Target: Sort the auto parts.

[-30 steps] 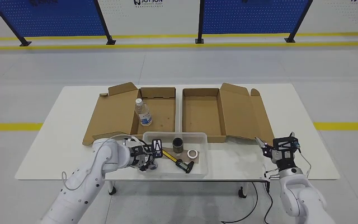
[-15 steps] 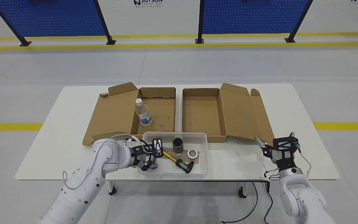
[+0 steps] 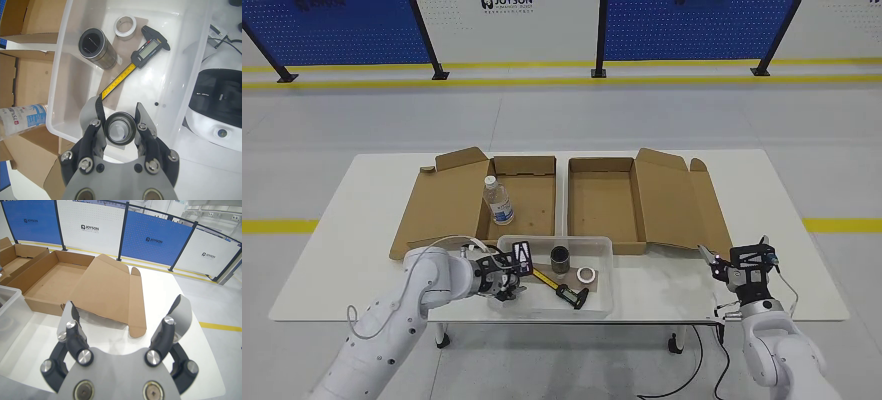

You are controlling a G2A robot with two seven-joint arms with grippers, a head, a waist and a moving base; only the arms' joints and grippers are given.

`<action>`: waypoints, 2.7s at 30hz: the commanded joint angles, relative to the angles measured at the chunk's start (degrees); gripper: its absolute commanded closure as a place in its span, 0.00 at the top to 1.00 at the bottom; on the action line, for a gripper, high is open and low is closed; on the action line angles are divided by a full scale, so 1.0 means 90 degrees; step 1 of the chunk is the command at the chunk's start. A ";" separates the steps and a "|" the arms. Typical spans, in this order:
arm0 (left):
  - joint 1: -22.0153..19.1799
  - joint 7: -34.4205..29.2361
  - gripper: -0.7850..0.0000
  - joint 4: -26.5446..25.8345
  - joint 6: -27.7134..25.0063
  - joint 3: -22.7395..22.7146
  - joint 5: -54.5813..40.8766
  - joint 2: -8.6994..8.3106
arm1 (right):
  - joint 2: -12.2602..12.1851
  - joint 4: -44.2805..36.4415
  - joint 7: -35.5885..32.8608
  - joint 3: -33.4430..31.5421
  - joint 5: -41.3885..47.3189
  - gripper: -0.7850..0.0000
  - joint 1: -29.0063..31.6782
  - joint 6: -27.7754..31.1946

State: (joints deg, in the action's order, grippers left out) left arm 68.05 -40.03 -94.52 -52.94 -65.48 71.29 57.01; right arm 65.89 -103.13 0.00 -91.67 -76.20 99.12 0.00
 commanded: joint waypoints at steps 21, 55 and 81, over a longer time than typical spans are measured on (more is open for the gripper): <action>-0.0257 -0.0437 0.38 0.0096 -0.0110 0.0185 -0.0404 -0.0072 | 0.0000 0.0000 0.0000 0.0000 0.0000 1.00 0.0000 0.0000; -0.0394 -0.1021 0.48 -0.0923 -0.0238 0.0211 -0.1969 -0.0963 | 0.0000 0.0000 0.0000 0.0000 0.0000 1.00 0.0000 0.0000; -0.1096 -0.1206 0.46 -0.1060 -0.0051 0.1467 -0.2580 -0.2117 | 0.0000 0.0000 0.0000 0.0000 0.0000 1.00 0.0000 0.0000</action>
State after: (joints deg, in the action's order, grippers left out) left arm 58.59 -50.85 -104.04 -53.43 -52.70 47.91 37.97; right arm 65.89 -103.13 0.00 -91.67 -76.20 99.12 0.00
